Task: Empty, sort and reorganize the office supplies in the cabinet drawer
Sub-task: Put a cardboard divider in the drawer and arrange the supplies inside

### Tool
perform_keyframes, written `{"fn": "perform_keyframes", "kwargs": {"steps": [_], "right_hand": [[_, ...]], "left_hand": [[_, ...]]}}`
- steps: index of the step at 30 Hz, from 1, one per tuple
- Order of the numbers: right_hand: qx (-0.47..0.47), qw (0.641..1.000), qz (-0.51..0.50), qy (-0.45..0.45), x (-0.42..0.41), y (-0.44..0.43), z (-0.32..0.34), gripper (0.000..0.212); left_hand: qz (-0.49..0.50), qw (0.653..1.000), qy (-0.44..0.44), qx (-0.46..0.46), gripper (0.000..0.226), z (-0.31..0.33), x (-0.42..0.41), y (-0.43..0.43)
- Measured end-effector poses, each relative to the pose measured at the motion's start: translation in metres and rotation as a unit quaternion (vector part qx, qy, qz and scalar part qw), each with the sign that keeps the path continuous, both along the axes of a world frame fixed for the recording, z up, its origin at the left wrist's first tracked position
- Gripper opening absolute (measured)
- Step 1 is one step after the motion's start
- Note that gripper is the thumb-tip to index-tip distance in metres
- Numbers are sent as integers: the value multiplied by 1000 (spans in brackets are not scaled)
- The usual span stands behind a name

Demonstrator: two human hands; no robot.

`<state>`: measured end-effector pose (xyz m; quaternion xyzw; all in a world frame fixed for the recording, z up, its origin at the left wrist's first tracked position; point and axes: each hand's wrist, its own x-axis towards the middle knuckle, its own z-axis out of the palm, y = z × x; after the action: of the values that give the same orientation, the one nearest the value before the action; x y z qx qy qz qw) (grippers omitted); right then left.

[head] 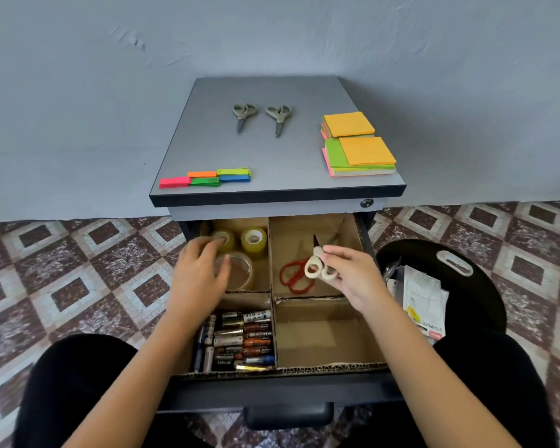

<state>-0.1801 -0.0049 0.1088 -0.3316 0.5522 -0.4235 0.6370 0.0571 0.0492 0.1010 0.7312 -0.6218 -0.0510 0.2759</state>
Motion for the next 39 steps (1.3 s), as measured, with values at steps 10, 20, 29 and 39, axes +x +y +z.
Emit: {"fn": "perform_keyframes", "kwargs": {"steps": [10, 20, 29, 39], "right_hand": [[94, 989, -107, -43, 57, -61, -30, 28], [73, 990, -51, 107, 64, -83, -62, 25], [-147, 851, 154, 480, 51, -86, -66, 26], [-173, 820, 158, 522, 52, -83, -66, 20]], "left_hand": [[74, 985, 103, 119, 63, -14, 15, 8], [82, 986, 89, 117, 62, -14, 15, 8], [85, 986, 85, 115, 61, -15, 15, 8], [88, 986, 86, 114, 61, -13, 14, 8]]}}
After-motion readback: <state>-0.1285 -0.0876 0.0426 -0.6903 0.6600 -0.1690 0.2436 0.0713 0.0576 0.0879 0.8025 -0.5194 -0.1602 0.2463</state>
